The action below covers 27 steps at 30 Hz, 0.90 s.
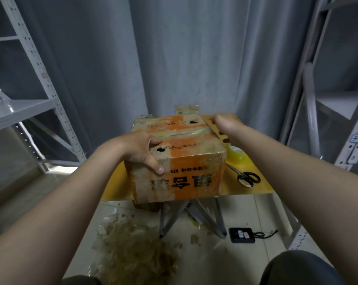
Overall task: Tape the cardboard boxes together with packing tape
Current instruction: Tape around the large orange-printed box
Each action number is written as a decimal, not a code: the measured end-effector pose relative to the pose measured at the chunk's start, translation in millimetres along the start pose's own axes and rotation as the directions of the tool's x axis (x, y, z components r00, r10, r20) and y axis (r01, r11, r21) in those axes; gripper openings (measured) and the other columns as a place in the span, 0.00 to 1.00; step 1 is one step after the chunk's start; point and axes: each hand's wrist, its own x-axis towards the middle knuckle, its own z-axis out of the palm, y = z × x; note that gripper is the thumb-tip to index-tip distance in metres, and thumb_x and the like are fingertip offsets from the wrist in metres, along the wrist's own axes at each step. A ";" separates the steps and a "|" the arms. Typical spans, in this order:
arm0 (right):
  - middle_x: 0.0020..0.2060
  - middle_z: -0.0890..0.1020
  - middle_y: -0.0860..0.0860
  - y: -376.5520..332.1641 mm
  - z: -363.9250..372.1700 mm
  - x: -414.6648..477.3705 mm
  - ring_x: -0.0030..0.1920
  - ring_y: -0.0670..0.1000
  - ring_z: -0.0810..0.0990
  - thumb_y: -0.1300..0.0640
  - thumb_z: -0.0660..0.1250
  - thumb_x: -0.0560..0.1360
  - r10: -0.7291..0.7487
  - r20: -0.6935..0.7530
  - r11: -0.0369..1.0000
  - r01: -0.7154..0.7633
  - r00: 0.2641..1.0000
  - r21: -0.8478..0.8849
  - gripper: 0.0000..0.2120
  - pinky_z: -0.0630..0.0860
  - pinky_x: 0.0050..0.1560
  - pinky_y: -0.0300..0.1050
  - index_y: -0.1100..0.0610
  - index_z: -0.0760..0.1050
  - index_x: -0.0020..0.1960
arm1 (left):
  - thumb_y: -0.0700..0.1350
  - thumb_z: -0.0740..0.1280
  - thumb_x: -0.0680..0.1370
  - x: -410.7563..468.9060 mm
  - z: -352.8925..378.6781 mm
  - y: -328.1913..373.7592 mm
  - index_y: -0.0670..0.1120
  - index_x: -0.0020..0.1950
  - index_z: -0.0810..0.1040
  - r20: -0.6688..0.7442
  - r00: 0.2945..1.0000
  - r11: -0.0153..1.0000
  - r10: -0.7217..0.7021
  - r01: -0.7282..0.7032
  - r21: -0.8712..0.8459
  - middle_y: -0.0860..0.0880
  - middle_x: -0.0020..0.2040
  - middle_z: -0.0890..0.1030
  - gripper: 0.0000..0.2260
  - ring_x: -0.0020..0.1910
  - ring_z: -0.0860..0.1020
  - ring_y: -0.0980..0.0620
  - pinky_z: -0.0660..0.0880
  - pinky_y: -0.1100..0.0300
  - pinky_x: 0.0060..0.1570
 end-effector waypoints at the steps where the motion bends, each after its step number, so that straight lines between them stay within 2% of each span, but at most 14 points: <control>1: 0.67 0.79 0.59 11.1 -7.8 0.6 0.65 0.62 0.77 0.55 0.60 0.84 -0.020 -0.072 0.997 0.015 0.997 -0.076 0.18 0.73 0.60 0.53 0.61 0.77 0.69 | 0.65 0.82 0.60 2.1 0.5 1.2 0.58 0.83 0.61 0.000 1.000 1.000 -0.006 0.006 -0.010 0.54 0.77 0.70 0.55 0.70 0.71 0.46 0.67 0.55 0.59; 3: 0.64 0.81 0.62 34.5 -20.7 -3.2 0.66 0.63 0.78 0.59 0.59 0.83 -0.024 -0.111 0.956 -0.010 0.994 -0.294 0.16 0.72 0.66 0.54 0.64 0.80 0.64 | 0.65 0.83 0.60 6.0 1.1 3.6 0.58 0.83 0.61 -0.013 1.000 0.999 -0.014 0.014 -0.037 0.53 0.78 0.69 0.56 0.74 0.70 0.44 0.66 0.54 0.61; 6: 0.68 0.78 0.59 66.7 -31.9 -14.7 0.72 0.62 0.71 0.57 0.58 0.84 0.091 -0.088 0.771 -0.126 0.992 -0.624 0.17 0.58 0.77 0.55 0.60 0.75 0.70 | 0.64 0.83 0.60 9.3 0.7 6.0 0.58 0.83 0.61 -0.024 0.999 0.998 -0.028 0.026 -0.053 0.53 0.80 0.67 0.55 0.76 0.68 0.43 0.66 0.53 0.66; 8: 0.71 0.74 0.59 80.6 -34.8 -25.2 0.73 0.62 0.69 0.54 0.59 0.84 0.158 -0.059 0.683 -0.152 0.986 -0.714 0.17 0.62 0.72 0.55 0.59 0.71 0.71 | 0.64 0.83 0.61 9.7 -1.1 7.1 0.57 0.83 0.61 -0.015 0.999 0.999 -0.028 0.028 -0.039 0.53 0.80 0.67 0.55 0.76 0.68 0.44 0.66 0.52 0.69; 9: 0.73 0.71 0.59 85.6 -34.9 -29.5 0.74 0.63 0.68 0.53 0.61 0.84 0.180 -0.052 0.656 -0.159 0.982 -0.738 0.18 0.65 0.67 0.53 0.59 0.70 0.72 | 0.64 0.83 0.62 9.5 -1.9 7.5 0.57 0.83 0.60 -0.009 1.000 0.999 -0.027 0.027 -0.034 0.53 0.80 0.67 0.55 0.76 0.68 0.44 0.66 0.52 0.70; 11: 0.76 0.65 0.59 94.7 -34.6 -33.6 0.74 0.63 0.65 0.53 0.62 0.84 0.186 -0.074 0.631 -0.176 0.980 -0.756 0.18 0.66 0.62 0.52 0.57 0.71 0.72 | 0.63 0.83 0.62 8.8 -2.1 8.4 0.57 0.84 0.60 -0.007 1.000 0.999 -0.025 0.025 -0.038 0.53 0.79 0.67 0.54 0.76 0.68 0.43 0.66 0.51 0.71; 13: 0.76 0.65 0.60 101.4 -33.8 -35.0 0.73 0.63 0.67 0.53 0.61 0.85 0.172 -0.111 0.642 -0.196 0.979 -0.741 0.16 0.66 0.63 0.50 0.57 0.74 0.70 | 0.62 0.83 0.63 7.6 -0.4 8.4 0.57 0.84 0.60 -0.019 0.999 0.998 -0.026 0.025 -0.054 0.52 0.80 0.67 0.53 0.76 0.68 0.43 0.66 0.51 0.71; 16: 0.72 0.71 0.61 108.8 -33.2 -33.8 0.72 0.65 0.68 0.53 0.59 0.85 0.121 -0.194 0.765 -0.216 0.973 -0.607 0.15 0.64 0.71 0.53 0.57 0.76 0.68 | 0.60 0.83 0.64 6.2 4.3 6.5 0.57 0.83 0.61 -0.050 0.999 0.995 -0.019 0.014 -0.099 0.52 0.79 0.68 0.52 0.75 0.69 0.44 0.68 0.51 0.69; 18: 0.65 0.79 0.61 104.4 -33.5 -32.3 0.68 0.65 0.71 0.53 0.59 0.86 0.061 -0.248 0.836 -0.185 0.967 -0.516 0.14 0.62 0.70 0.53 0.57 0.76 0.66 | 0.59 0.83 0.65 4.9 6.3 5.9 0.57 0.83 0.62 -0.067 0.998 0.991 -0.011 0.002 -0.130 0.52 0.77 0.70 0.51 0.73 0.70 0.44 0.69 0.53 0.67; 20: 0.64 0.80 0.61 89.4 -34.3 -34.8 0.69 0.66 0.70 0.52 0.60 0.86 0.015 -0.312 0.905 -0.146 0.950 -0.399 0.16 0.62 0.70 0.54 0.58 0.75 0.69 | 0.59 0.83 0.65 3.5 7.9 6.2 0.56 0.83 0.62 -0.083 0.997 0.988 -0.005 -0.008 -0.157 0.52 0.76 0.71 0.51 0.72 0.71 0.45 0.69 0.55 0.64; 23: 0.68 0.78 0.60 59.8 -35.0 -42.3 0.70 0.64 0.72 0.51 0.62 0.85 -0.089 -0.413 0.974 -0.008 0.906 -0.228 0.17 0.60 0.72 0.52 0.58 0.74 0.70 | 0.58 0.83 0.65 -1.5 13.2 6.7 0.55 0.82 0.64 -0.136 0.991 0.980 -0.004 -0.023 -0.197 0.51 0.74 0.73 0.49 0.71 0.72 0.45 0.68 0.56 0.59; 25: 0.66 0.79 0.59 40.9 -33.6 -49.1 0.68 0.63 0.75 0.52 0.62 0.85 -0.164 -0.439 0.982 0.105 0.883 -0.154 0.15 0.63 0.74 0.57 0.58 0.75 0.67 | 0.58 0.83 0.65 -6.8 18.5 5.6 0.55 0.82 0.65 -0.185 0.983 0.975 -0.010 -0.031 -0.220 0.51 0.74 0.73 0.48 0.71 0.72 0.45 0.68 0.56 0.59; 27: 0.63 0.81 0.57 22.4 -29.7 -58.1 0.66 0.61 0.77 0.52 0.62 0.85 -0.230 -0.431 0.973 0.210 0.873 -0.092 0.13 0.67 0.72 0.59 0.58 0.75 0.65 | 0.59 0.83 0.66 -12.6 23.6 3.7 0.54 0.81 0.67 -0.238 0.971 0.971 -0.001 -0.056 -0.231 0.52 0.74 0.74 0.47 0.71 0.72 0.46 0.69 0.56 0.59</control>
